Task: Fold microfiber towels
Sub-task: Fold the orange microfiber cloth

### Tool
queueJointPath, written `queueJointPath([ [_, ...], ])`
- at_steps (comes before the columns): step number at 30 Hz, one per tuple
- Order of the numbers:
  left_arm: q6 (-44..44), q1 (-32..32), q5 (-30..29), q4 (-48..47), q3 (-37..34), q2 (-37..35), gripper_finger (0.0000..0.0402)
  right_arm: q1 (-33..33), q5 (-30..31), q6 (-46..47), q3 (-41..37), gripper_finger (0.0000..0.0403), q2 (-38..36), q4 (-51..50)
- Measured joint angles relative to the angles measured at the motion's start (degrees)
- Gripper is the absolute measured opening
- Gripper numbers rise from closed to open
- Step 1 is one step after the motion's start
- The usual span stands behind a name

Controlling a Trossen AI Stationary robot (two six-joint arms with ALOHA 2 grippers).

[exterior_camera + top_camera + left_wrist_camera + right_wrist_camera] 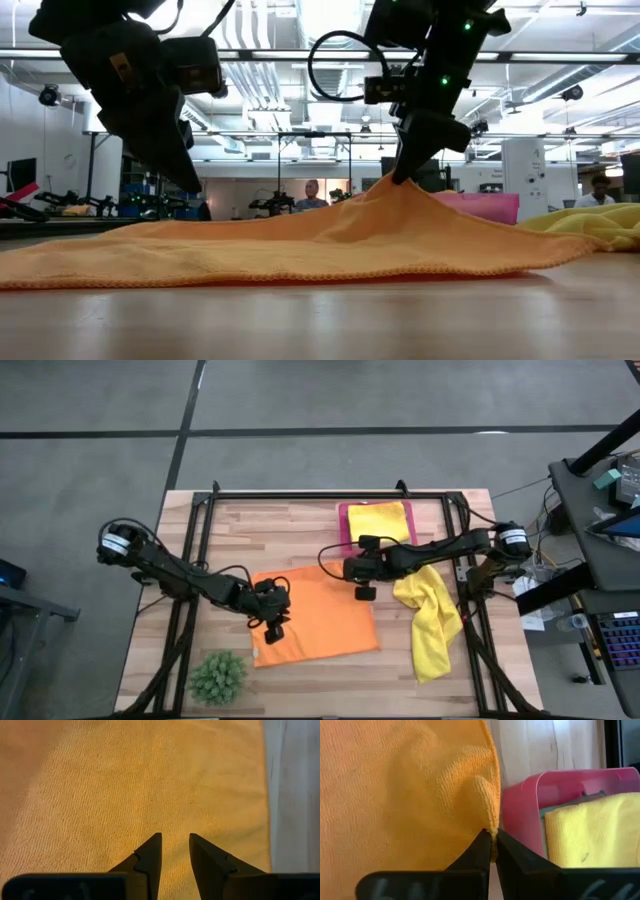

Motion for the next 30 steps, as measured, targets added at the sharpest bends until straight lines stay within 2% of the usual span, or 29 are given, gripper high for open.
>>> queueJointPath([
  [13,-4.33,0.0,-1.52,-5.34,-0.43,0.02,0.0083,-0.07,0.04,0.24,-0.02,0.0093,-0.04,-1.3],
  [30,-5.92,0.32,-4.5,-11.66,-0.43,4.28,0.0083,-0.05,0.06,0.43,-0.02,0.0095,-3.95,-4.22],
])
